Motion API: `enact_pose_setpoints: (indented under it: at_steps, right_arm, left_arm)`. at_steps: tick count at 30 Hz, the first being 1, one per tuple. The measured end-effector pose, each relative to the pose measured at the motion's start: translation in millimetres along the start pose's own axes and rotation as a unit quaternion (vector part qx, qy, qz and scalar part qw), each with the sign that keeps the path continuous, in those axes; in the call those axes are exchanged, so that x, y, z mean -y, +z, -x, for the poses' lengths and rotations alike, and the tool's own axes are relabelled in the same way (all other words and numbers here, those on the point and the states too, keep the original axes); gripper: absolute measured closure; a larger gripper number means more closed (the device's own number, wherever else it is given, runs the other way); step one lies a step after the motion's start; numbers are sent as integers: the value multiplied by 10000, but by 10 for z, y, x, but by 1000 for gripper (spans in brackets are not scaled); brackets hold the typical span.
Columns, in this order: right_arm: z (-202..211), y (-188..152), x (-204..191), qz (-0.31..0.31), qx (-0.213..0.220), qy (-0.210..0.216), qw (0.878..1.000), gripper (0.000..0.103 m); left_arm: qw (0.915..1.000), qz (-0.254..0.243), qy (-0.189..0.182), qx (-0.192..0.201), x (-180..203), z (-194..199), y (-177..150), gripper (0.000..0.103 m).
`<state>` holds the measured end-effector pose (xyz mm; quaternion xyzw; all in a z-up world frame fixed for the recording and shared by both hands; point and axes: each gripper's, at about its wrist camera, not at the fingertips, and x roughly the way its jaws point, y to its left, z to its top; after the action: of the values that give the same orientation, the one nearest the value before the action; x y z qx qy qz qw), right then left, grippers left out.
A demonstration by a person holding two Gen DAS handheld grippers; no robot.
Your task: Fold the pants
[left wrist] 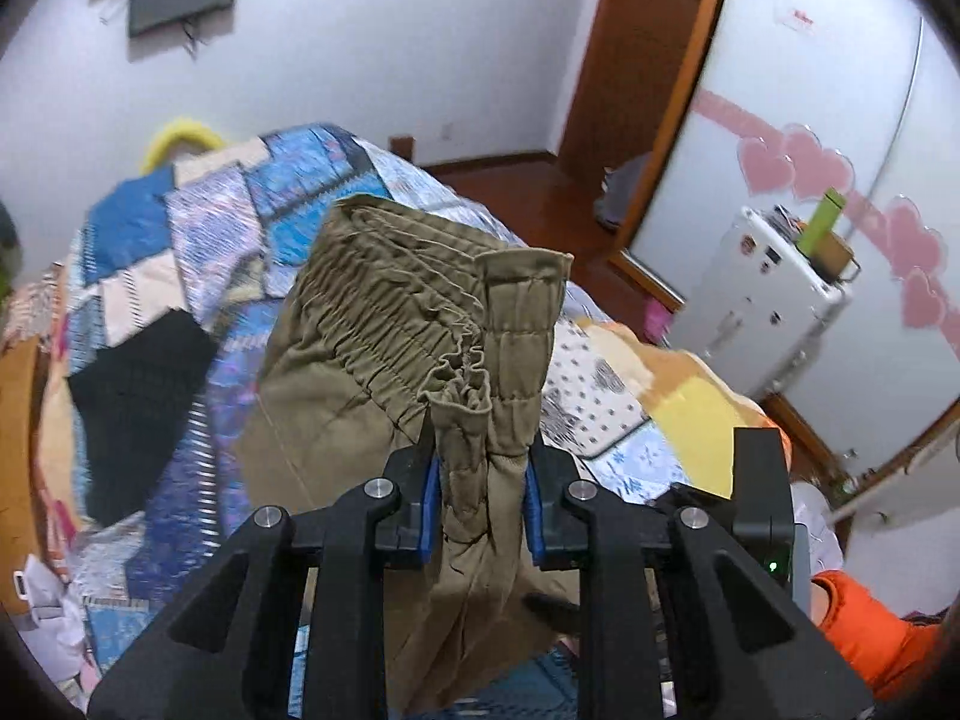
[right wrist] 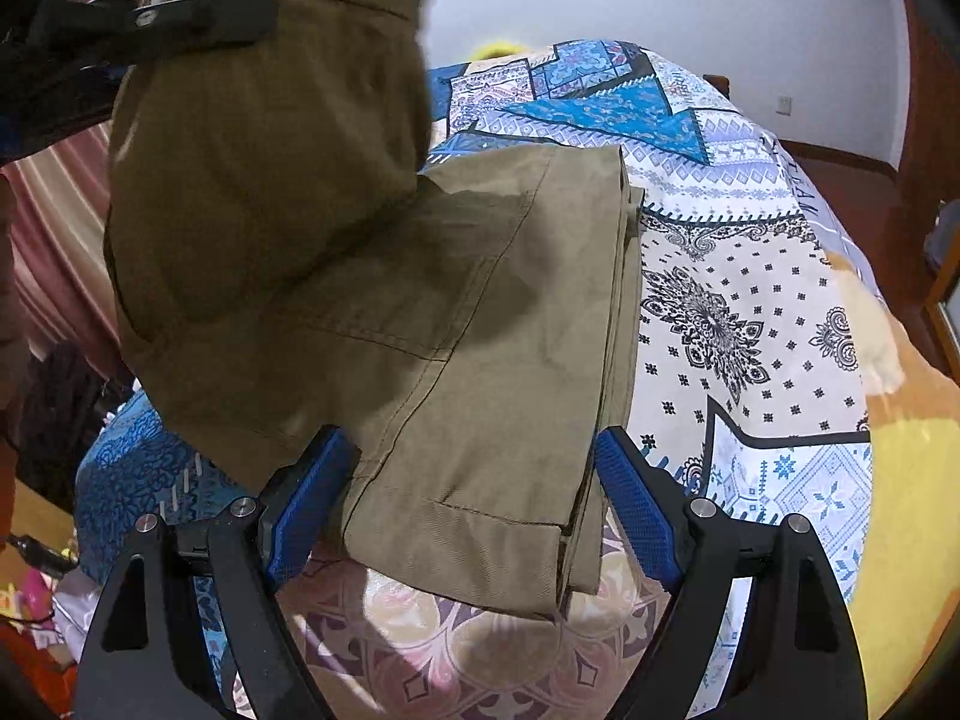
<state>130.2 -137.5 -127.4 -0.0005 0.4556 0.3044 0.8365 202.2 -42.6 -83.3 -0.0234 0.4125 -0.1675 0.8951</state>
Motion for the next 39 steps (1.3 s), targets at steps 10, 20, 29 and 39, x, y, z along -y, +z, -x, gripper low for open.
enact_pose_setpoints:
  at_steps: [10,20,29,39]
  right_arm:
    - [-18,3,25,-18,28,65,10000,19]
    - [24,-1,44,-117,32,6,9999,19]
    - [194,-31,156,-196,132,-147,9996,19]
    - [332,-21,358,-311,129,-623,9975,19]
  left_arm:
    - [9967,-446,-141,-669,223,-305,-120,72]
    - [9992,-342,212,-67,-29,33,35,39]
    - [9942,-273,935,-462,-672,-550,380,32]
    - [9571,-765,2433,-1378,-1047,-1659,284,32]
